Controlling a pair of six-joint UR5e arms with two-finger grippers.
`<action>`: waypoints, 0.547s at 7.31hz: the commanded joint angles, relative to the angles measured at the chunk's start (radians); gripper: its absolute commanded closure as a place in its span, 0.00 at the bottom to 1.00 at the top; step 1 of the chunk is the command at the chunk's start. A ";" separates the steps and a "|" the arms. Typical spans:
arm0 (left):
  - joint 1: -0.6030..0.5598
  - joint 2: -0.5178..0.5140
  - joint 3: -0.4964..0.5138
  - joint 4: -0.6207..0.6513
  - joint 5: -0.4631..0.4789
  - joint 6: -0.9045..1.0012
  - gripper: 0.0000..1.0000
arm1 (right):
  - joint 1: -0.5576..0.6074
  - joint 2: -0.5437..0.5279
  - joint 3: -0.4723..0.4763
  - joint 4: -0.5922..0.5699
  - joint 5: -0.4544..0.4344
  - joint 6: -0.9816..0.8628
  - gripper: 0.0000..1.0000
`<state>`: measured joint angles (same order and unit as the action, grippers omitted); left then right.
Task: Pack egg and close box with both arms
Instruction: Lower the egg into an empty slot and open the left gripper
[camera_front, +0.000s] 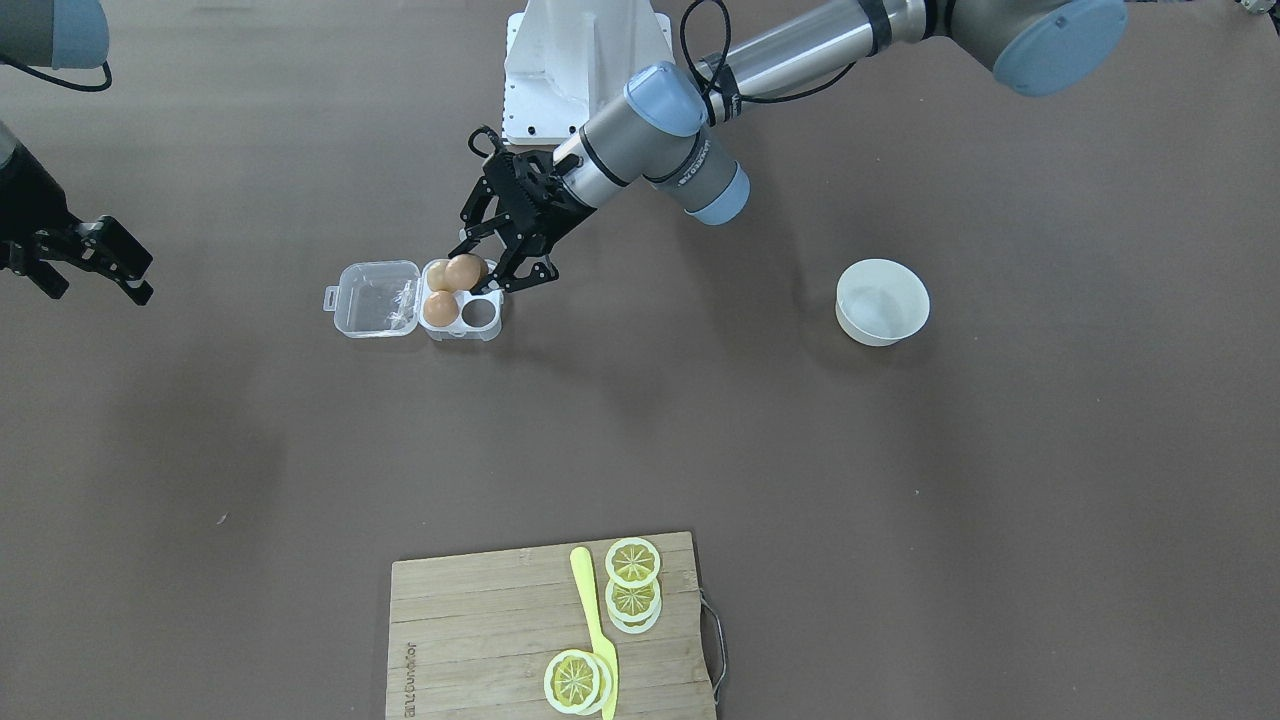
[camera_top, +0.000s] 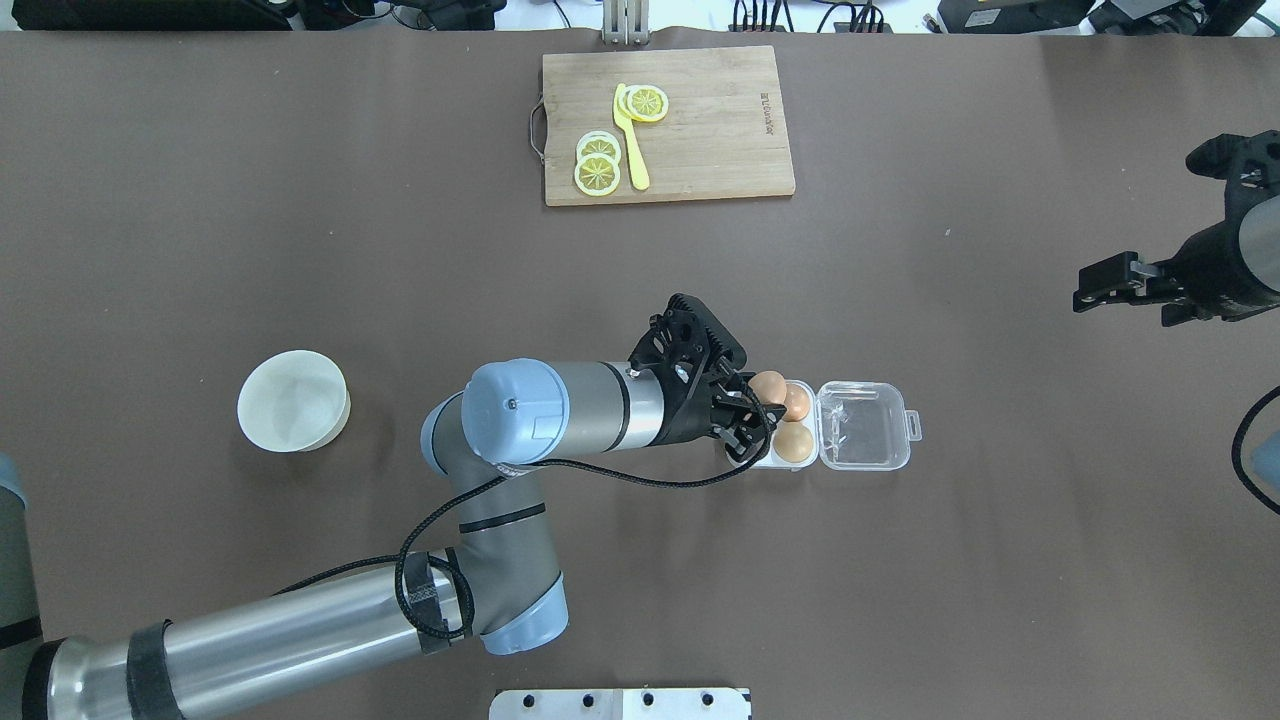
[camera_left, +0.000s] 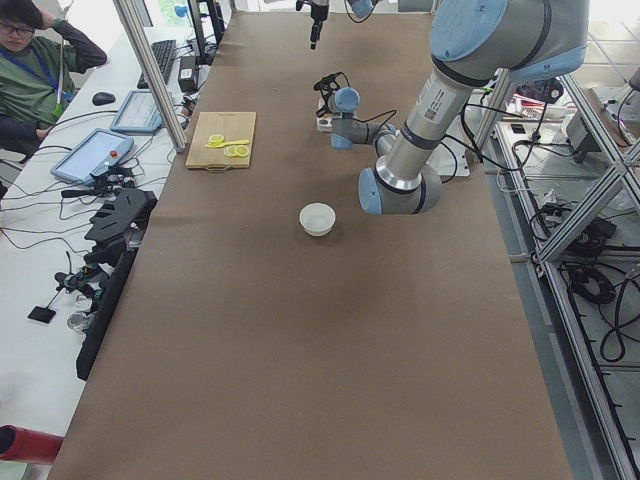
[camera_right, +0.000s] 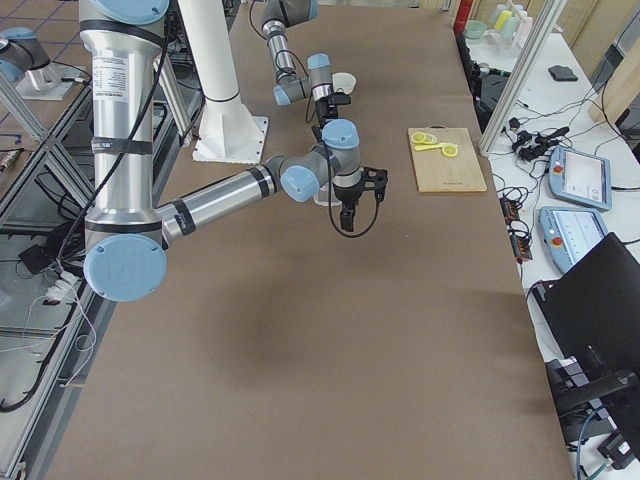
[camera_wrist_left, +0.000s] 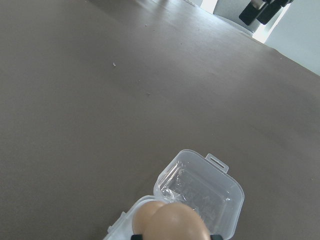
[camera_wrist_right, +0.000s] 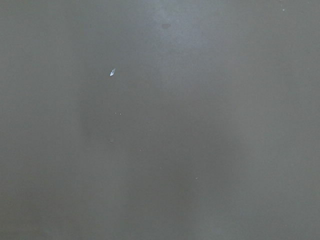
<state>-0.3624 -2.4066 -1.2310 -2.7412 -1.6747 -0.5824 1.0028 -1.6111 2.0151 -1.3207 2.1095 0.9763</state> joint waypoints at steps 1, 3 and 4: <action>0.000 0.006 0.010 0.000 0.004 0.012 1.00 | -0.003 0.000 0.001 0.000 0.026 0.005 0.00; 0.008 0.020 0.008 0.000 0.004 0.012 1.00 | -0.003 0.000 0.002 0.000 0.049 0.013 0.00; 0.014 0.023 0.007 0.000 0.004 0.012 1.00 | -0.003 0.000 0.001 0.000 0.067 0.021 0.00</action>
<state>-0.3551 -2.3894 -1.2226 -2.7412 -1.6706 -0.5708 1.0003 -1.6107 2.0170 -1.3208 2.1575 0.9887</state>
